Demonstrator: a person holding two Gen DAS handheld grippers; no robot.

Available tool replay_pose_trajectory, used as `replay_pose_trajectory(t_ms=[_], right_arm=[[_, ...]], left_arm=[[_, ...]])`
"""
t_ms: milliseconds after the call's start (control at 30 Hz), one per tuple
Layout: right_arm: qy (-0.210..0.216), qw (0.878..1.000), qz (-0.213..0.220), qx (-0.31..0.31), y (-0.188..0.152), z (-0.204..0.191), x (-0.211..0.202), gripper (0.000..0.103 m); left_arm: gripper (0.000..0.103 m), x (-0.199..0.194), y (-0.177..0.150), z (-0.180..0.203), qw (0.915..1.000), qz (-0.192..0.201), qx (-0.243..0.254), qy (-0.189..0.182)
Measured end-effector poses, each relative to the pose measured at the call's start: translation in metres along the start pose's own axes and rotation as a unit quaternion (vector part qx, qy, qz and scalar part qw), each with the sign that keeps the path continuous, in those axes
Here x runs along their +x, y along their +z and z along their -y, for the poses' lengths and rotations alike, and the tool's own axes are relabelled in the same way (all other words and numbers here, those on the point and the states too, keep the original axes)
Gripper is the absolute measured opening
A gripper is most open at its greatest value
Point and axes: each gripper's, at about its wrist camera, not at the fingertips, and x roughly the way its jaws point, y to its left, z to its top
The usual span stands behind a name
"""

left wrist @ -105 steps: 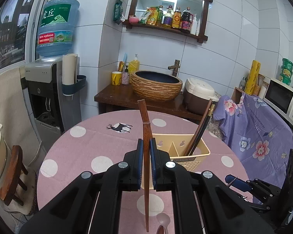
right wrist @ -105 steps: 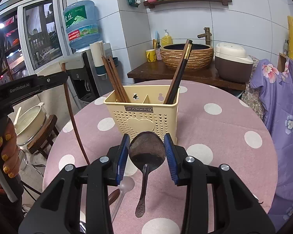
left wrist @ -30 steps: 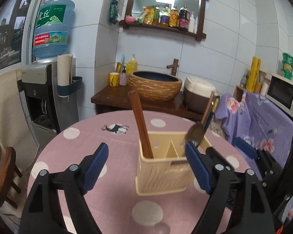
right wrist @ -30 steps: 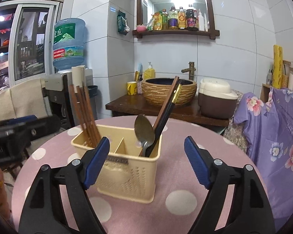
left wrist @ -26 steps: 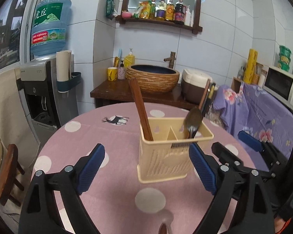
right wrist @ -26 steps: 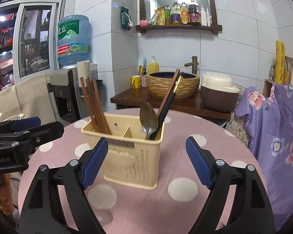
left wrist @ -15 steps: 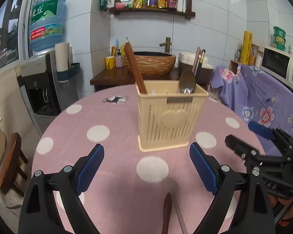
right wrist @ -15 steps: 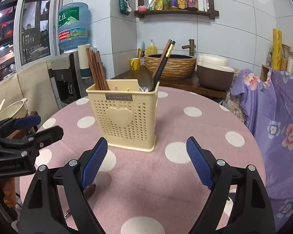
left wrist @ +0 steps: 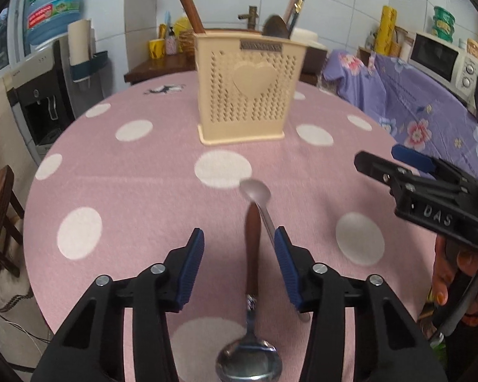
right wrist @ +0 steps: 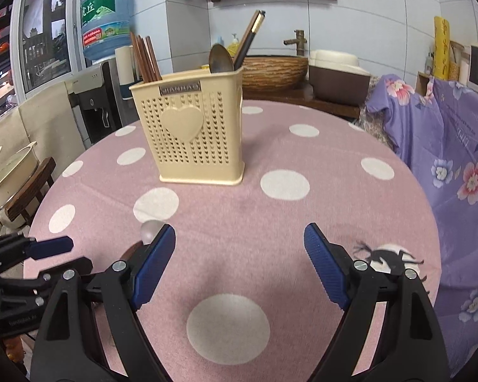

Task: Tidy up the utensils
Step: 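Grasp the wooden-handled spoon with the left tool while the right tool moves toward the grey spoon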

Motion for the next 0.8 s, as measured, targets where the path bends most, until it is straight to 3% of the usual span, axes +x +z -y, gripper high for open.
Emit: replay_pose_trajectory(t_ms=[367, 800], right_arm=[[0.002, 1.000, -0.009, 0.010, -0.005, 0.003, 0.000, 0.082], [0.008, 1.000, -0.024, 0.017, -0.004, 0.002, 0.005, 0.082]], left_arm=[[0.025, 0.031, -0.015, 0.012, 0.9979, -0.059, 0.027, 0.001], [0.017, 0.057, 0.012, 0.004, 0.9980, -0.060, 0.018, 0.011]])
